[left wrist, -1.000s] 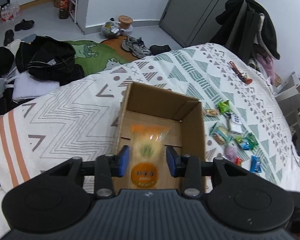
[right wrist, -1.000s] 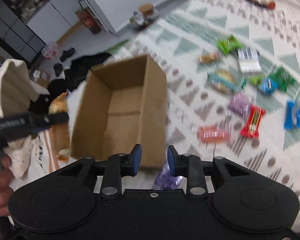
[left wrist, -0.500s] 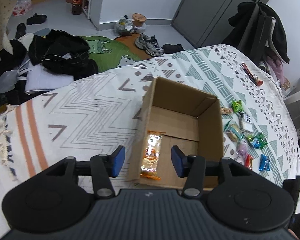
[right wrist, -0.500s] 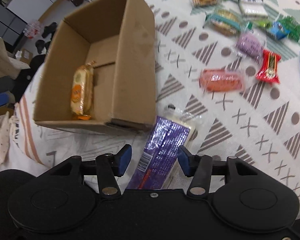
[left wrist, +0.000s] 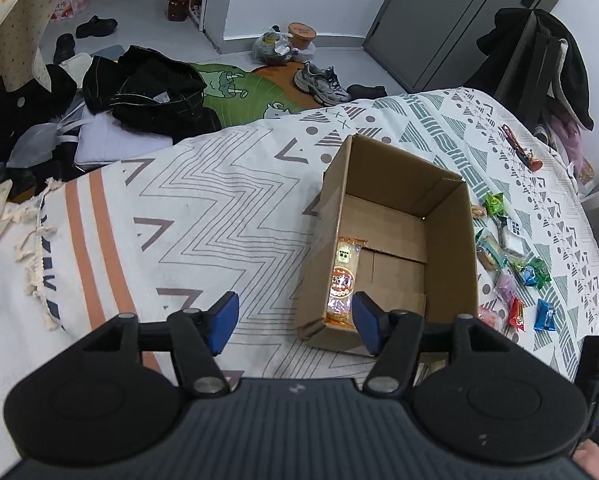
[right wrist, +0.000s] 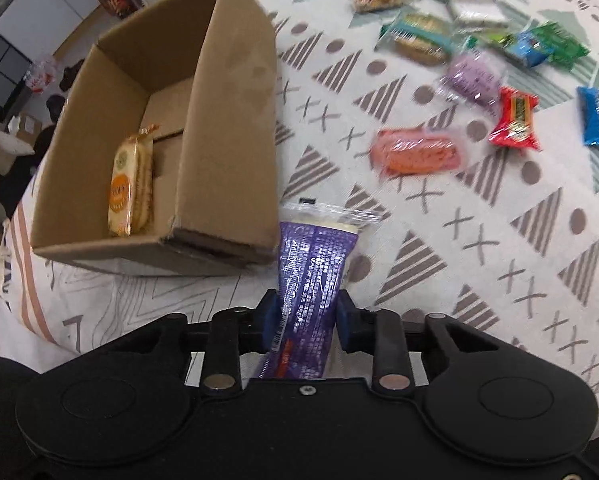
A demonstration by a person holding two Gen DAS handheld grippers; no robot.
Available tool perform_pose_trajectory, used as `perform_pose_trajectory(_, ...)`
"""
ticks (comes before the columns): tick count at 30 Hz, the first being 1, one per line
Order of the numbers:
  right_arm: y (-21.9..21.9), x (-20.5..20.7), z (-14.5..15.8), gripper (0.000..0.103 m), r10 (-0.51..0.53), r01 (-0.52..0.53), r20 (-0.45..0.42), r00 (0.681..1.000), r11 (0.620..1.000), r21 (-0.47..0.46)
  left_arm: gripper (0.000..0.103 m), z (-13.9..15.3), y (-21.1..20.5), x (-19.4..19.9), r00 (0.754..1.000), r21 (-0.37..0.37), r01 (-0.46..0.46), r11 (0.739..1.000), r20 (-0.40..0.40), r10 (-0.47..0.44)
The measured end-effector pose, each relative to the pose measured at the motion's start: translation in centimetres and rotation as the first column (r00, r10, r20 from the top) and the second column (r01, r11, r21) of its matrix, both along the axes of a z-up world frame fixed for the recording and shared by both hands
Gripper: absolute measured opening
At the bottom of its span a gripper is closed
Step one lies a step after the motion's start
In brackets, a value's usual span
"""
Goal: Organize snacks
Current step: 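Lower the purple bar into the box and open the right gripper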
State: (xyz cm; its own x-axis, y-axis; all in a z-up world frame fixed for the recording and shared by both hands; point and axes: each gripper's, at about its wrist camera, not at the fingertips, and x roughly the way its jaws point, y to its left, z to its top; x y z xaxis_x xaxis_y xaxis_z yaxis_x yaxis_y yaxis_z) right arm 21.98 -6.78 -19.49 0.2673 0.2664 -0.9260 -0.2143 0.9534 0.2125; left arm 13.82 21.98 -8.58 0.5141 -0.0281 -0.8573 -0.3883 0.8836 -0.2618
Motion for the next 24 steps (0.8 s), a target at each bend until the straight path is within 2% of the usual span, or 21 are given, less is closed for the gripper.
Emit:
perform_pose_trajectory(10, -1.2, 1.1, 4.4, 0.025, -0.047, 0.041, 0.111, 0.993, 0.998, 0.052, 0.061, -0.1, 0.0, -0.3, 1.0, -0.018, -0.004, 1.0, 0.015, 0.005)
perform_pose_trajectory(20, 1.0, 2.6, 9.9, 0.026, -0.005, -0.024, 0.23, 0.973, 0.992, 0.124, 0.062, 0.0, 0.7, -1.0, 0.999, -0.02, -0.033, 0.999, 0.013, 0.033)
perform_pose_trajectory(24, 2.7, 3.3, 11.1, 0.026, 0.028, -0.067, 0.259, 0.966, 0.988, 0.141, 0.072, 0.5, 1.1, -1.3, 0.998, -0.004, -0.053, 0.999, 0.021, 0.053)
